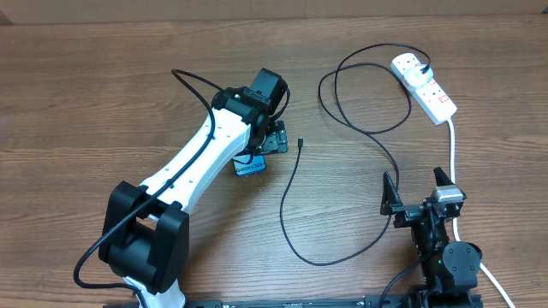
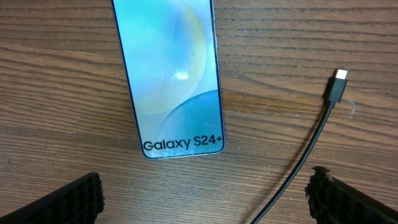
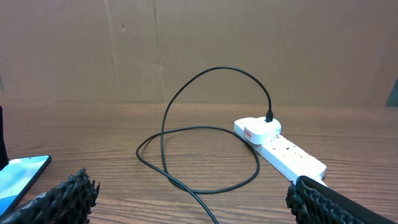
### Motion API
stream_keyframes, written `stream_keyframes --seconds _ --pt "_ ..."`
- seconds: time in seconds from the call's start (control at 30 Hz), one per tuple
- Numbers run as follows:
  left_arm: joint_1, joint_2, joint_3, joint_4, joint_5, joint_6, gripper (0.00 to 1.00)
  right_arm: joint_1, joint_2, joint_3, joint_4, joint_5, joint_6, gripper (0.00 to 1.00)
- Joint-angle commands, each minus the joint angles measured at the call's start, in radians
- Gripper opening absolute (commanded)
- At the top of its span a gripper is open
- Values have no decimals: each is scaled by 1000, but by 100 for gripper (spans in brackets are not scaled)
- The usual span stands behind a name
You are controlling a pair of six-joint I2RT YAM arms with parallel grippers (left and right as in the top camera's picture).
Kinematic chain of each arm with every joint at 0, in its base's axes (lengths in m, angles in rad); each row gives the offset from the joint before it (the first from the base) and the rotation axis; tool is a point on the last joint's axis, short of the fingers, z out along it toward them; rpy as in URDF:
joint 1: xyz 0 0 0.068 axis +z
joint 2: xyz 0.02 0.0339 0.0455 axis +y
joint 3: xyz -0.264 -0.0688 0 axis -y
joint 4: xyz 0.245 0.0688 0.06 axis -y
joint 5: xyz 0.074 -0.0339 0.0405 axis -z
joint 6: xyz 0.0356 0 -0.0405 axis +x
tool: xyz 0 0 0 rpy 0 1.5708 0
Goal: Plug charger to phone and switch on socket
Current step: 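Lower the left gripper toward the phone's lower end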
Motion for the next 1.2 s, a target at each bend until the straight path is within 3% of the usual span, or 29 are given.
stream_keyframes --seconds 0.0,1.17 --pt "-7 16 21 2 -21 -24 100 -1 -7 -10 6 9 6 100" --pt "-7 17 19 50 -21 -24 100 -1 -7 -10 6 9 6 100"
